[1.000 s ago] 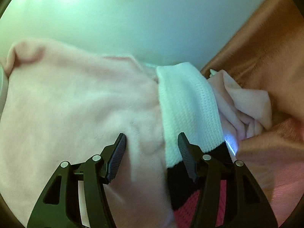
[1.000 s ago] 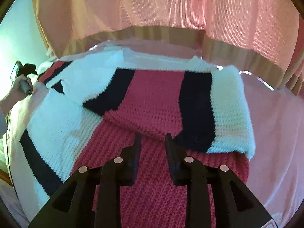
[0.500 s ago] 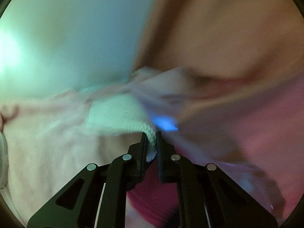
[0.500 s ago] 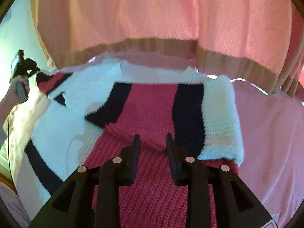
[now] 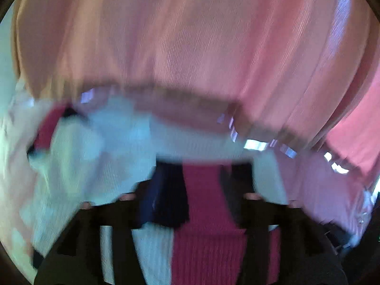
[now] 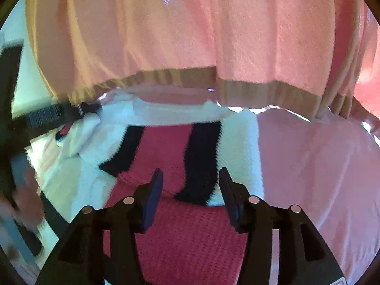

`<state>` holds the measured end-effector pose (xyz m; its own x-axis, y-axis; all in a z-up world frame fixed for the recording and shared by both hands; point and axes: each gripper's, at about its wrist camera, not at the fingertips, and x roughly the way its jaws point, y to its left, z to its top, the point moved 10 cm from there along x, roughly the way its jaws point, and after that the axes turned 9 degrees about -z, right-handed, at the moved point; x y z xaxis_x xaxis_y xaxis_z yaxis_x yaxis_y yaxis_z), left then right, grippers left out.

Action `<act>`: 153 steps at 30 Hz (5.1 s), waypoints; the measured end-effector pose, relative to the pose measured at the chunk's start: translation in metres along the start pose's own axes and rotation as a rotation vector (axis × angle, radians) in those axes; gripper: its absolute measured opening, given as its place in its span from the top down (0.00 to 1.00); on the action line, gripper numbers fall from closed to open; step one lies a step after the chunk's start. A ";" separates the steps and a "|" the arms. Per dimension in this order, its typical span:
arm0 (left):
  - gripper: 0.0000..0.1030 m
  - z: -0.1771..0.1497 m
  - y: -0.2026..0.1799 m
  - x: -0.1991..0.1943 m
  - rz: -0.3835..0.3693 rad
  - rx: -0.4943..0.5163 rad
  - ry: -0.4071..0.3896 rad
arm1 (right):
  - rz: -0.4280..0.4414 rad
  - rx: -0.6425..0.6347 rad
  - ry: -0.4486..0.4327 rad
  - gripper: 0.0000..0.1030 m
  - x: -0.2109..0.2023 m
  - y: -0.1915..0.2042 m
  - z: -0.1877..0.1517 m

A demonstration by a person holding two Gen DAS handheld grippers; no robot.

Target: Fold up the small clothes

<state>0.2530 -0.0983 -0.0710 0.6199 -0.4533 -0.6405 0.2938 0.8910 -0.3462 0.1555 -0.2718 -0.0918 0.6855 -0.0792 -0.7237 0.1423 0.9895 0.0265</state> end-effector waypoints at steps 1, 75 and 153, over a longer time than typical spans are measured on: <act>0.48 -0.013 0.009 0.009 0.013 -0.029 0.040 | -0.003 0.004 0.010 0.53 0.001 -0.004 -0.002; 0.38 -0.031 0.204 0.015 0.122 -0.618 0.083 | 0.071 -0.030 0.136 0.40 0.094 -0.001 0.007; 0.81 -0.030 0.199 -0.061 0.208 -0.556 -0.031 | -0.115 0.253 0.016 0.82 0.031 -0.061 0.027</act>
<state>0.2523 0.1057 -0.1212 0.6473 -0.2622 -0.7157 -0.2561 0.8095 -0.5282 0.1874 -0.3376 -0.0978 0.6435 -0.1850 -0.7428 0.3934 0.9123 0.1136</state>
